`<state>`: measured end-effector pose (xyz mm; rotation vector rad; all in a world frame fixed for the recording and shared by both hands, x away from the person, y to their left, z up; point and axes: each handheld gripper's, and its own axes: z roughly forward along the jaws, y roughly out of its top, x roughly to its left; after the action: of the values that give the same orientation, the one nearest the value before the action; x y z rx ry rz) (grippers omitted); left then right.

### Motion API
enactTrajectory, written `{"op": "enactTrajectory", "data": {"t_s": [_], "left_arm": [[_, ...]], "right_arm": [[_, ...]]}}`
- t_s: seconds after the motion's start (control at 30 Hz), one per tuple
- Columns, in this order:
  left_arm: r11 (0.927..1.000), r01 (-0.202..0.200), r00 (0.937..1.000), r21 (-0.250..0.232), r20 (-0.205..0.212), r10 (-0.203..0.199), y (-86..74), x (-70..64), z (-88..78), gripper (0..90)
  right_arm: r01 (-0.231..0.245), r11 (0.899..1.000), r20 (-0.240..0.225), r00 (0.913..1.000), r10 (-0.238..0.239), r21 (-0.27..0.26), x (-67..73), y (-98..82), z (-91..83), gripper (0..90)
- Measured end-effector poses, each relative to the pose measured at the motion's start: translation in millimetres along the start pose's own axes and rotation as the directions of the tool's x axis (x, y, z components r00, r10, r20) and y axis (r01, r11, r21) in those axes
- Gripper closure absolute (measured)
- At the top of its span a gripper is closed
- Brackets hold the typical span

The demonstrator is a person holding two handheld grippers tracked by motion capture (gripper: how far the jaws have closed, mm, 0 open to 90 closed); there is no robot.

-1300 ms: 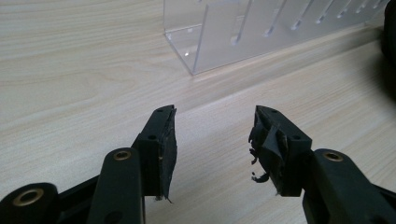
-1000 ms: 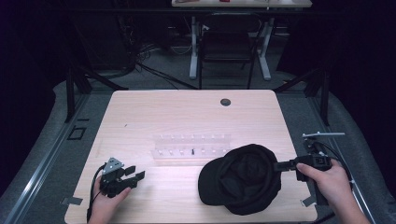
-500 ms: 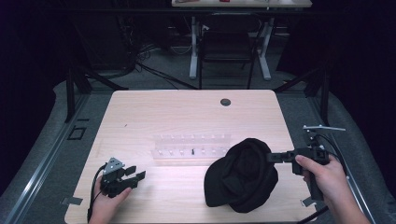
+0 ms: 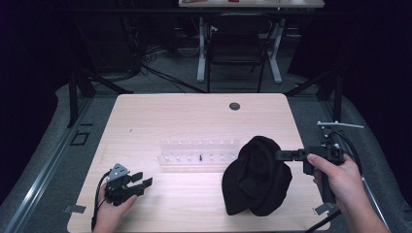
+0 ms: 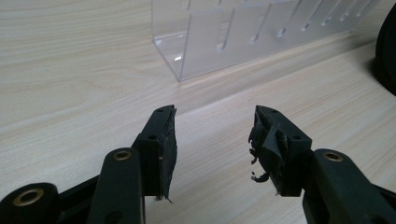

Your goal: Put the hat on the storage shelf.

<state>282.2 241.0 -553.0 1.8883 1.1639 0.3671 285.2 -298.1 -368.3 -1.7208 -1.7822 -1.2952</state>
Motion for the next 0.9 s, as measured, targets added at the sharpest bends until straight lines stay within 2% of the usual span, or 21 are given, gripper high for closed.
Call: {"op": "enactTrajectory", "data": {"t_s": [0.13,0.3,0.53,0.77,0.9], "left_arm": [[0.9999,-0.014,0.9998,0.000,0.017,0.014,2.8,-5.1,-0.3,51.0],[0.9991,-0.041,0.9984,-0.013,0.038,0.042,6.6,-13.9,-0.1,51.1],[0.9969,-0.078,0.9952,-0.010,0.059,0.078,11.1,-25.7,1.1,52.1],[0.9965,-0.081,0.9932,-0.018,0.082,0.082,12.9,-33.2,2.8,53.2],[0.9961,-0.086,0.9929,-0.019,0.081,0.088,13.6,-35.6,2.6,51.0]], "right_arm": [[0.012,1.000,0.001,0.9999,-0.012,-0.014,9.0,4.3,-4.4,88.0],[0.022,0.999,0.008,0.9997,-0.021,-0.029,13.4,8.4,-7.5,88.0],[0.021,0.998,-0.019,0.9996,-0.022,-0.056,19.7,14.5,-15.9,88.1],[0.039,0.997,-0.041,0.9983,-0.042,-0.073,32.3,20.7,-18.9,88.0],[0.055,0.995,-0.042,0.9974,-0.059,-0.082,44.2,25.0,-19.1,88.0]]}}
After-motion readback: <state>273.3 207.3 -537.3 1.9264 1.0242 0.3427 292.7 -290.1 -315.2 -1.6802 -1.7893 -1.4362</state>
